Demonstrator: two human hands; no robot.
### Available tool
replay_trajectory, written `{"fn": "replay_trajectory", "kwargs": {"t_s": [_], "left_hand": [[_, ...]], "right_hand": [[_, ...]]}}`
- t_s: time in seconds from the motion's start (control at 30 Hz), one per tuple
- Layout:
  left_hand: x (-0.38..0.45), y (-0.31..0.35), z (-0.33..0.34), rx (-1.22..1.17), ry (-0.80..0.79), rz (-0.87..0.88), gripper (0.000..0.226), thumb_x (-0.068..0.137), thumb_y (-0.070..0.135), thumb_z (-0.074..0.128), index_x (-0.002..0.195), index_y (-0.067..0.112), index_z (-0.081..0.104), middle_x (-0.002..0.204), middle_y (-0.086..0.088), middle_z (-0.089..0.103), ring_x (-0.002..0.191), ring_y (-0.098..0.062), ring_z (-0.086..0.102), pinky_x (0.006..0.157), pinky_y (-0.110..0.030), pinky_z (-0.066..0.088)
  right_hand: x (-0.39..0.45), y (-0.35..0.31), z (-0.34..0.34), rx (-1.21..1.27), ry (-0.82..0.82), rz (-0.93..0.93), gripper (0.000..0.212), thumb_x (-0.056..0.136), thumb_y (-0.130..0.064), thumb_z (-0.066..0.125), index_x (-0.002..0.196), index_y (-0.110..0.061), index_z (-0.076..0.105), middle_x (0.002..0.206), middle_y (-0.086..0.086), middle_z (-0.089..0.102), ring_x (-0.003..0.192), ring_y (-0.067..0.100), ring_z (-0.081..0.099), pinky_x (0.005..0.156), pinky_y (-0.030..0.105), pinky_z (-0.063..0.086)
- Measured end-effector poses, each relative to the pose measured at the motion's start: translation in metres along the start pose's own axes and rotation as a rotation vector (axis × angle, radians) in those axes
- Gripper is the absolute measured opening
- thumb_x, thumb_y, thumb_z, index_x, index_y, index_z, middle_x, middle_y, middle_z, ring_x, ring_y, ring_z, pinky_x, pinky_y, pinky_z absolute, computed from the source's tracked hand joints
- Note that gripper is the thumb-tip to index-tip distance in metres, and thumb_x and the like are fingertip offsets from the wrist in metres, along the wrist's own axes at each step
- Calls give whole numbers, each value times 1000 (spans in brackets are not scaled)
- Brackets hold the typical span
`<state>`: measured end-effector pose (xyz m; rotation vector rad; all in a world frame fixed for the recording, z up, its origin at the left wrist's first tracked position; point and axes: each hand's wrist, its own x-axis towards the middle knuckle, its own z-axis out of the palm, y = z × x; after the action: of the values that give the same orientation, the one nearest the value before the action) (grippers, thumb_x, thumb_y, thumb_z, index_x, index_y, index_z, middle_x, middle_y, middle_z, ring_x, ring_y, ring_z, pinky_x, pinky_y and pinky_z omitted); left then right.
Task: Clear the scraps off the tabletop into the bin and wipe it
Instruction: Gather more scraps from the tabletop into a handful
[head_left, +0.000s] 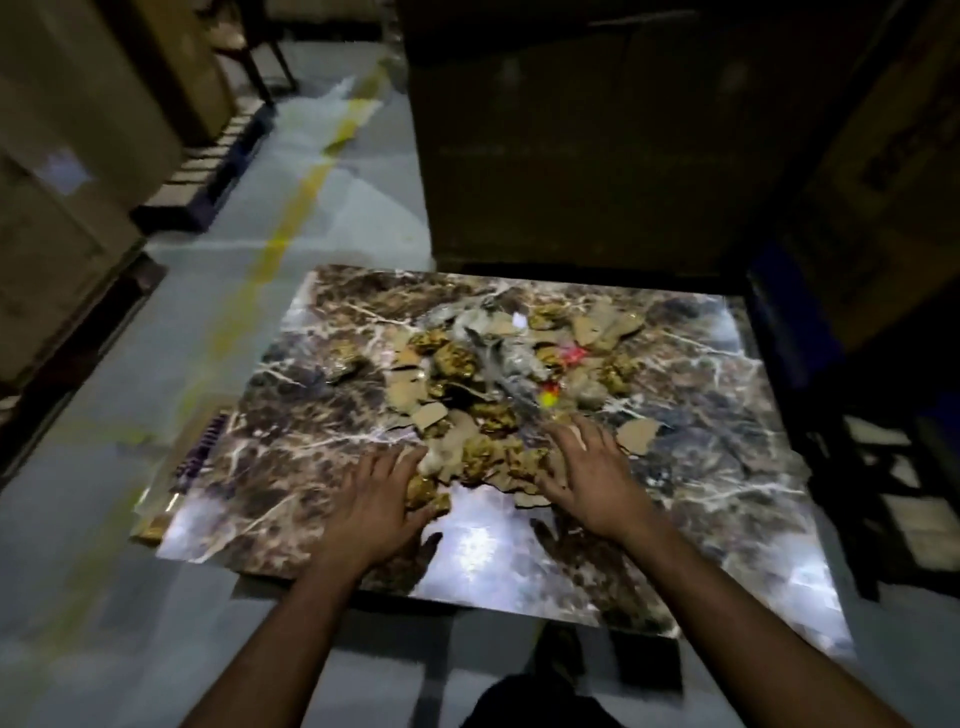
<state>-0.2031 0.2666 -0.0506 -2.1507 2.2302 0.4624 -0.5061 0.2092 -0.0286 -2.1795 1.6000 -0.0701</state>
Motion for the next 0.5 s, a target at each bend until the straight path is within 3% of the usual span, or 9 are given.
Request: {"fn": "replay_trajectory", "kwargs": {"t_s": [0.1, 0.23, 0.37, 0.5], "left_hand": [[13, 12, 20, 75, -58, -5, 97, 79, 83, 46, 158, 38, 12, 167, -4, 14, 148, -36, 22, 116, -57, 24], [24, -2, 44, 20, -168, 45, 106, 70, 95, 41, 156, 42, 8, 168, -6, 6, 148, -39, 19, 112, -63, 28], [43, -16, 52, -29, -114, 104, 100, 76, 88, 49, 156, 36, 20, 159, -7, 21, 135, -37, 38, 101, -55, 40], [67, -29, 50, -127, -71, 172, 94, 78, 78, 57, 155, 39, 18, 155, -9, 23, 136, -33, 29, 102, -57, 37]], "right_hand": [[-2, 49, 10, 92, -39, 108, 75, 93, -65, 46, 156, -29, 28, 166, 12, 18, 151, 34, 16, 118, 47, 26], [-11, 68, 45, 162, -59, 208, 90, 83, -71, 42, 159, -28, 20, 169, 9, 6, 153, 33, 10, 120, 48, 19], [-8, 58, 81, 259, 49, 283, 90, 84, -78, 39, 158, -33, 15, 170, 5, -3, 155, 30, 3, 123, 52, 17], [17, 32, 100, 241, 89, 340, 84, 87, -76, 37, 157, -38, 10, 170, 3, -8, 156, 29, -4, 123, 54, 9]]}}
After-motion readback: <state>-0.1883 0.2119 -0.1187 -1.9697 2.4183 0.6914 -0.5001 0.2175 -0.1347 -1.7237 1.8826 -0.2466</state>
